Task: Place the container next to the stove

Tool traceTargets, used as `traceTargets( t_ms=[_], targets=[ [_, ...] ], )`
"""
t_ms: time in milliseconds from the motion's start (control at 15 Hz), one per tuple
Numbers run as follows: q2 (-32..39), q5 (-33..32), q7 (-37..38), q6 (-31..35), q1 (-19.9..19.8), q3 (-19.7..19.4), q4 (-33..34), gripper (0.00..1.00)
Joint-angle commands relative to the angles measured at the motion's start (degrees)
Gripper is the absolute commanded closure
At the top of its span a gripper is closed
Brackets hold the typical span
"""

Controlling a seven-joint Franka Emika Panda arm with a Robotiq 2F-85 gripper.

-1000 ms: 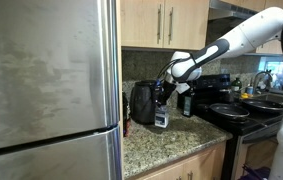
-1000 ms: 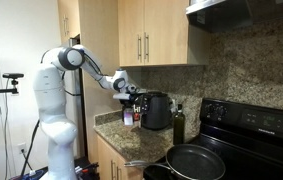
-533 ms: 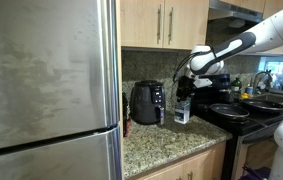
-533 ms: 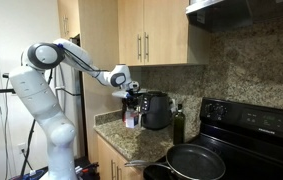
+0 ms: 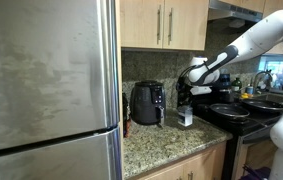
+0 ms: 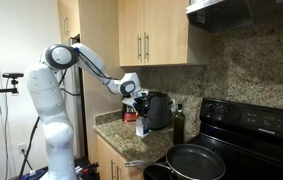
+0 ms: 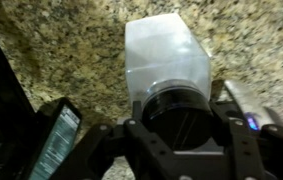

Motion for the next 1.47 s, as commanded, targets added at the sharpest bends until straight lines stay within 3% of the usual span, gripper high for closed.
traceTargets(
  t_ms=[0,133,200,267,400,467,600,800,1067,1200,1267,1333,1400],
  targets=[
    [11.06,-3.83,7.63,4.65,-3.82,-2.53,10.22,0.62],
    [15.73,-1.20,11.03,7.17,-3.39,-4.03,15.17,0.62],
    [11.22,-1.91,7.46,5.78,-2.88,-4.37,9.17,0.62],
    [13.03,-1.84,7.75,6.05,-2.84,-4.90,10.93,0.37],
    [13.74,-1.84,7.71,6.03,-2.63,-5.00,10.73,0.37],
    [13.46,-1.86,7.73,5.99,-2.47,-4.94,10.38,0.62],
    [18.38,-5.52,14.76,8.19,-1.63,-5.44,13.95,0.62],
    [24.22,-5.58,24.08,11.82,0.01,-7.02,20.34,0.62],
    [31.99,-7.09,35.32,12.90,4.91,-13.48,31.96,0.62],
    [35.62,-12.32,42.40,11.05,7.29,-16.97,37.73,0.62],
    [31.80,-8.30,37.00,12.47,5.72,-14.60,31.06,0.62],
    [33.00,-8.76,38.13,12.43,6.22,-15.39,32.61,0.37],
    [33.34,-8.50,37.91,12.44,6.25,-15.41,32.53,0.37]
  ],
)
